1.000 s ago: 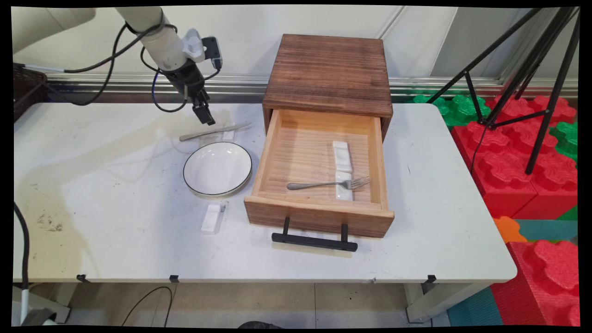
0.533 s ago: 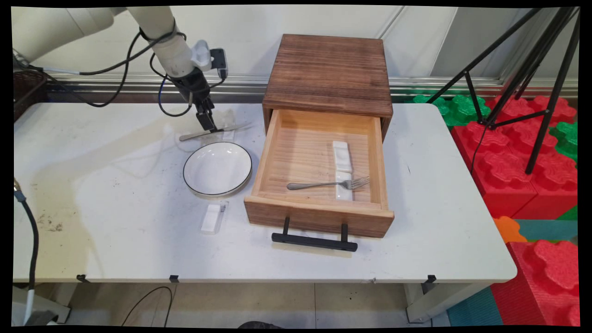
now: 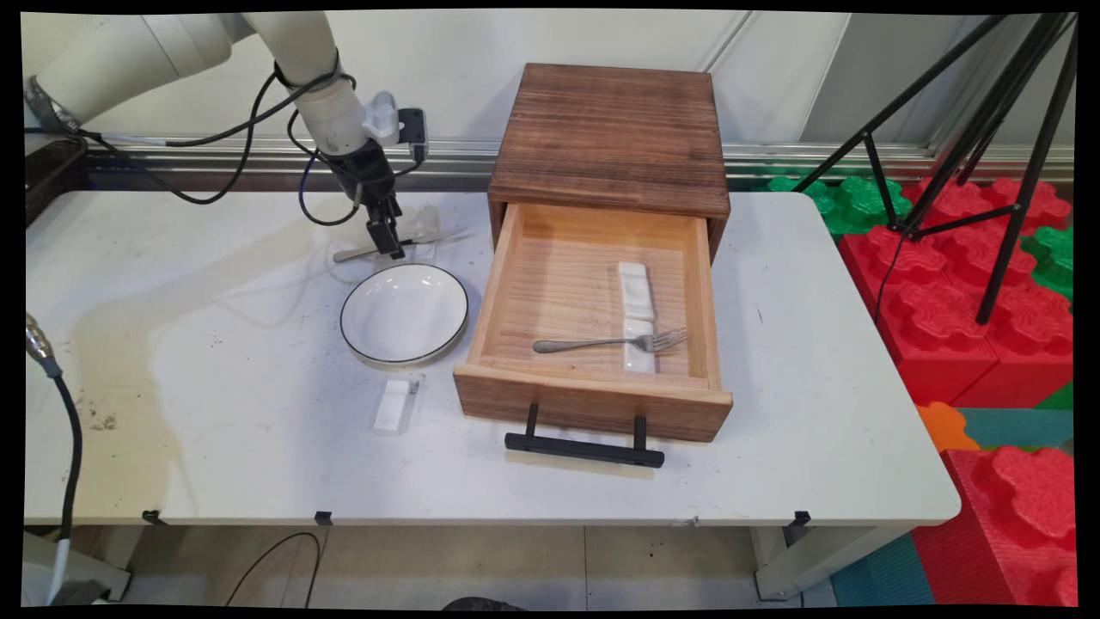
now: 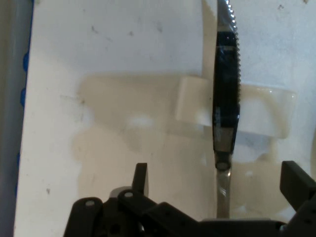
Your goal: Pick up the knife from the left of the white plate, then place the picked object into the drawer
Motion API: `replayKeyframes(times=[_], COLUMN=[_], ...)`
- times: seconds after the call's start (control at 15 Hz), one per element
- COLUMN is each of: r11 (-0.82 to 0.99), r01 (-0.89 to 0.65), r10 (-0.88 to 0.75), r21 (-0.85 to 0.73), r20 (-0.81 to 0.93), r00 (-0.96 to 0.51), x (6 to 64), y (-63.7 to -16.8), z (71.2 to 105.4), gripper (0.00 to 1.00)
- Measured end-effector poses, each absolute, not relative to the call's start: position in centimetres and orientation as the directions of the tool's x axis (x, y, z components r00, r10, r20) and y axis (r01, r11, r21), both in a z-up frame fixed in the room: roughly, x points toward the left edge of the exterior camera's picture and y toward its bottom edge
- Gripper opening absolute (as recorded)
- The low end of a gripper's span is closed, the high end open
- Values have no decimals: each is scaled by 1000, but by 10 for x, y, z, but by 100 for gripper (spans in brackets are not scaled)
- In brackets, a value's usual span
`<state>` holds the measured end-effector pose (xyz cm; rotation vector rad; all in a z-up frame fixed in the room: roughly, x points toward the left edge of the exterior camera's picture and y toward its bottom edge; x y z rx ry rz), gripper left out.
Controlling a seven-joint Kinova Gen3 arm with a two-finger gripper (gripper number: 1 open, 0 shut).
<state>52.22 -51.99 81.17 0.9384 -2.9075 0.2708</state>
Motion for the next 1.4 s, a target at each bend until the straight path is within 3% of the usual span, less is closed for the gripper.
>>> replayKeyframes(times=[0.53,0.6,1.4], r11=[810,811,810], r01=[-572,-571,-570], r10=[-560,-560,-558], r21=[-127,-127,-135], r20=[116,115,118], r00=[-820,-821,-821], x=[522,522,521], y=[-526,-527,-522], z=[803,803,809], gripper=[100,0,0])
